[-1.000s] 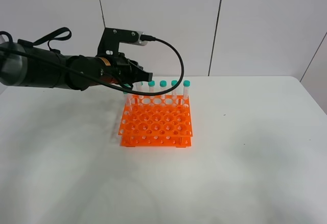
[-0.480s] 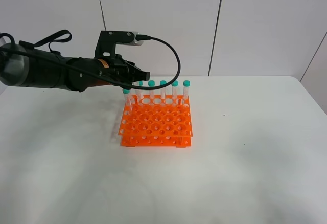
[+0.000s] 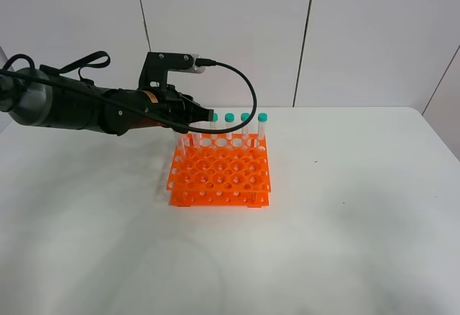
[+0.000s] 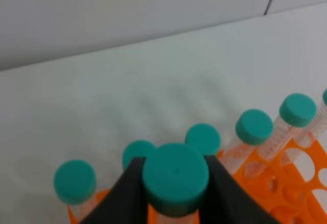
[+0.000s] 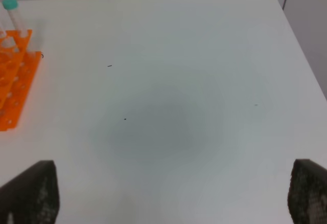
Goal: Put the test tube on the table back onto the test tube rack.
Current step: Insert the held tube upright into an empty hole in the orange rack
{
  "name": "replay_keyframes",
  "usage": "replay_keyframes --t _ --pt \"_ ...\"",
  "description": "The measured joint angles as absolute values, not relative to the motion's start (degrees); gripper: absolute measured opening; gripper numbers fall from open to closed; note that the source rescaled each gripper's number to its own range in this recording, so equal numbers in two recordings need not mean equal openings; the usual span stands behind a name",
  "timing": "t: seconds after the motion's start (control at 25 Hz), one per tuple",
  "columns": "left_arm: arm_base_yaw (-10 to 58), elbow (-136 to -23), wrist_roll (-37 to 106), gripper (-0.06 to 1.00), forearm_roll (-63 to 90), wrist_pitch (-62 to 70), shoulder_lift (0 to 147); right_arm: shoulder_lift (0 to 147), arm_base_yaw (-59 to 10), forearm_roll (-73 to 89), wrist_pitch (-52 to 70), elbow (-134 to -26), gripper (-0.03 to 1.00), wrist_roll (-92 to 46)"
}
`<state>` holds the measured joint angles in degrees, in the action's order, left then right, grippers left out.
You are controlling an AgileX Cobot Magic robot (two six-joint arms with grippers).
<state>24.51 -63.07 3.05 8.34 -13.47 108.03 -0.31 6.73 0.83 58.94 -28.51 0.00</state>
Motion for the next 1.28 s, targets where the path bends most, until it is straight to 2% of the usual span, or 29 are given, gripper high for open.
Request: replay_keyframes --t 1.28 --pt "24.51 -63.07 3.93 0.00 7.38 -16.50 110.06 -0.31 6.73 0.83 58.94 -28.51 1.00 0.00"
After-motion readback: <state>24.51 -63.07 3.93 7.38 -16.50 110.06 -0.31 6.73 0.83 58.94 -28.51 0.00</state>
